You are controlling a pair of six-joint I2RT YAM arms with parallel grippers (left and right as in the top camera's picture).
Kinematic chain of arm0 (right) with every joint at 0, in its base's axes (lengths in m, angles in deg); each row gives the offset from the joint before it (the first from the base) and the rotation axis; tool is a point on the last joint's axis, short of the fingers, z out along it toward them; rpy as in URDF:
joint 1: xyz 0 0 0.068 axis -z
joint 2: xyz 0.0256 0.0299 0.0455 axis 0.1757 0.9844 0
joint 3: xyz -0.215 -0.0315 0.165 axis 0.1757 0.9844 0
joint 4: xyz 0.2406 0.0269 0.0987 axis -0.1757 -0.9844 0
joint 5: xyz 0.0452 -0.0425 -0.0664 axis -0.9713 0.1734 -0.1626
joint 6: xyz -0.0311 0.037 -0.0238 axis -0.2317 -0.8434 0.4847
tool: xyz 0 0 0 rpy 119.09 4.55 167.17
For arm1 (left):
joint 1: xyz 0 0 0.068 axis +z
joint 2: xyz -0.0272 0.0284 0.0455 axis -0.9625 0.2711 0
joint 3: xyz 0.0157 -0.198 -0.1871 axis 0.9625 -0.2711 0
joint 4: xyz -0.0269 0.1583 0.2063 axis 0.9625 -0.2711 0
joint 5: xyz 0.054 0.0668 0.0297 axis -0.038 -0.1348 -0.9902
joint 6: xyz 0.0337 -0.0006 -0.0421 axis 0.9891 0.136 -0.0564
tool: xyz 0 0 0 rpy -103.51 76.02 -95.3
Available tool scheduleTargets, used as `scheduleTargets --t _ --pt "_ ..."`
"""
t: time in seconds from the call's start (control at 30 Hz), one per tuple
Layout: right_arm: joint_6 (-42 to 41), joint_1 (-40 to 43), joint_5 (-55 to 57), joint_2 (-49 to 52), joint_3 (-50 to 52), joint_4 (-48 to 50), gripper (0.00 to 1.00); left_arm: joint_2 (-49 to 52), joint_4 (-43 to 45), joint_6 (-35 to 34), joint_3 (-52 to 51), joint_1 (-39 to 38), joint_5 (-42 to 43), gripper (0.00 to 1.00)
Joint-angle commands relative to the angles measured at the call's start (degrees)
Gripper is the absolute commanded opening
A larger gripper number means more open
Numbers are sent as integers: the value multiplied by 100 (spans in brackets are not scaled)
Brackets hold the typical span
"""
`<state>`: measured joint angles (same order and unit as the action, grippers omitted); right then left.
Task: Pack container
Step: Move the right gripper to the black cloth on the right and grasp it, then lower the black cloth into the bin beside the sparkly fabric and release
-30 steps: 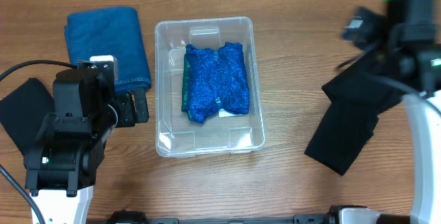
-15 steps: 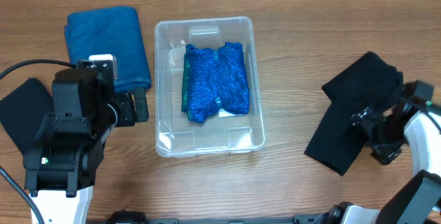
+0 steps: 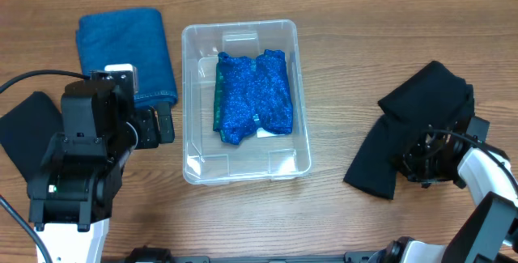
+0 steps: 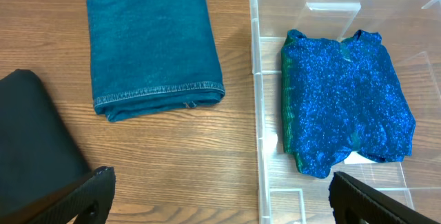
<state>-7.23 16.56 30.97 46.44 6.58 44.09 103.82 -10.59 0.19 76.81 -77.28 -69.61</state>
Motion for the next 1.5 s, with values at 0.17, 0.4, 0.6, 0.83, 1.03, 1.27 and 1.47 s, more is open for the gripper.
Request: scheduleTargets --t 0.17,0.4,0.6,0.83,1.03,1.27,1.47 --pt "1978 -2559 144 -1639 -3547 -599 4 7 20 -83 122 -2 46 100" --pt "664 -5873 2229 -540 -4050 822 4 7 -4 -433 122 -2 48 100" --pt "-1932 -6107 1891 1307 -4050 2354 4 7 -48 -431 122 -2 46 100" --pt "-2977 -6179 1196 2253 -4050 3226 4 7 -111 -431 122 -2 46 100" --pt "-3099 -6339 955 2706 -4050 3484 4 7 -125 -431 122 -2 46 100" --pt "-1698 -6017 883 2767 -4207 2201 100 7 -131 -428 122 -2 46 100" --pt "-354 -5860 3585 1379 -5604 201 100 7 -129 -426 122 -2 44 100"
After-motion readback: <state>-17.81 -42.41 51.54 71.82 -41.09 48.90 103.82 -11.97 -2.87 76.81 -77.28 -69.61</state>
